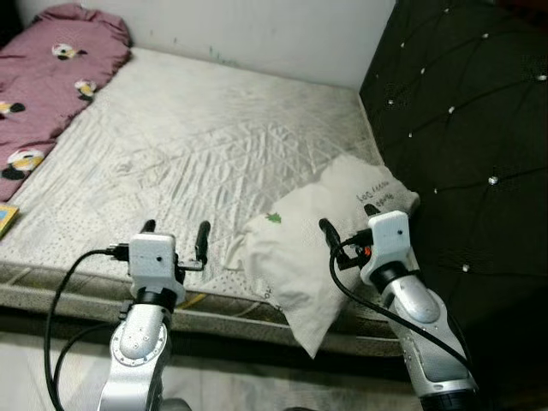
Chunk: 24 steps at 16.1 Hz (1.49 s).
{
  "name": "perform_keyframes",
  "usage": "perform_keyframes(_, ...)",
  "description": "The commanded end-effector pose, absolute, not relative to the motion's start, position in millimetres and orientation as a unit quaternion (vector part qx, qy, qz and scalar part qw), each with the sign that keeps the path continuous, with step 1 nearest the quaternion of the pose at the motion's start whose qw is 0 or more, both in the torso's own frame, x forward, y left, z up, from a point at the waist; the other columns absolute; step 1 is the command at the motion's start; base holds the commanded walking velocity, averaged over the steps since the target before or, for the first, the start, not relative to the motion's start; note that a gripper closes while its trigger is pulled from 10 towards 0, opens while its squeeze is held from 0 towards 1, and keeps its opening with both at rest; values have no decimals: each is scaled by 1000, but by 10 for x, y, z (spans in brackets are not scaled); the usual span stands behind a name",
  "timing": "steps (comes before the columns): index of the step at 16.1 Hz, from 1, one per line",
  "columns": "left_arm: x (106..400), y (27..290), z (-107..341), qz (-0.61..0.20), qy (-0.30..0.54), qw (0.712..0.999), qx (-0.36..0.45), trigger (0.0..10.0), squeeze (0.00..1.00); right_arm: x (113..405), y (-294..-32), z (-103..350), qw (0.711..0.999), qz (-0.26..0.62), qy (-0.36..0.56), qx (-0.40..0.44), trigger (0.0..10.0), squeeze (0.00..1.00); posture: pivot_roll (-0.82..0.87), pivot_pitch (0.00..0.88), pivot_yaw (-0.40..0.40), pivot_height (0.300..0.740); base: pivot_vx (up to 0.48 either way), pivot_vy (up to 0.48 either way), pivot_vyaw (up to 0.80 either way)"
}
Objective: Clean up the room
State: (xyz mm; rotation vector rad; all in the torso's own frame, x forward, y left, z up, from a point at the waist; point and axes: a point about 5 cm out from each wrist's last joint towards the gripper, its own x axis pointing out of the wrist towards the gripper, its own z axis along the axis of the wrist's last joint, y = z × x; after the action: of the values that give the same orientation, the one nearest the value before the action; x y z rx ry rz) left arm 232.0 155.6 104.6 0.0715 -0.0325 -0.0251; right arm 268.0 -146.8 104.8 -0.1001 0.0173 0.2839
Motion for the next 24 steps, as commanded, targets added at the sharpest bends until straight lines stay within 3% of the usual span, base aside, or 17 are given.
perform_keyframes(1, 2383, 1509, 1088, -33, -26, 998, 40, 10000, 0, 2659, -1525, 1074, 991, 122, 3, -48, 10000, 0, -17, 5, -130, 740, 0, 0, 0)
perform_keyframes(8, 2688, 1258, 1130, -121, -28, 992, 38, 10000, 0, 2431, -1681, 1069, 999, 30, -13, -23, 10000, 0, -164, 0, 33, 740, 0, 0, 0)
perform_keyframes(13, 2796, 1379, 1278, -105, -50, 992, 49, 10000, 0, 2578, -1638, 1208, 998, 25, -28, -48, 10000, 0, -123, 5, 12, 740, 0, 0, 0)
perform_keyframes(19, 2593, 1407, 1174, -108, -44, 992, 39, 10000, 0, 2640, -1535, 1113, 998, 60, -12, -22, 10000, 0, -44, 0, -40, 740, 0, 0, 0)
perform_keyframes(24, 2601, 1370, 1194, -116, -50, 992, 27, 10000, 0, 2663, -1534, 1143, 997, 69, -22, -24, 10000, 0, -62, 0, -43, 740, 335, 0, 0)
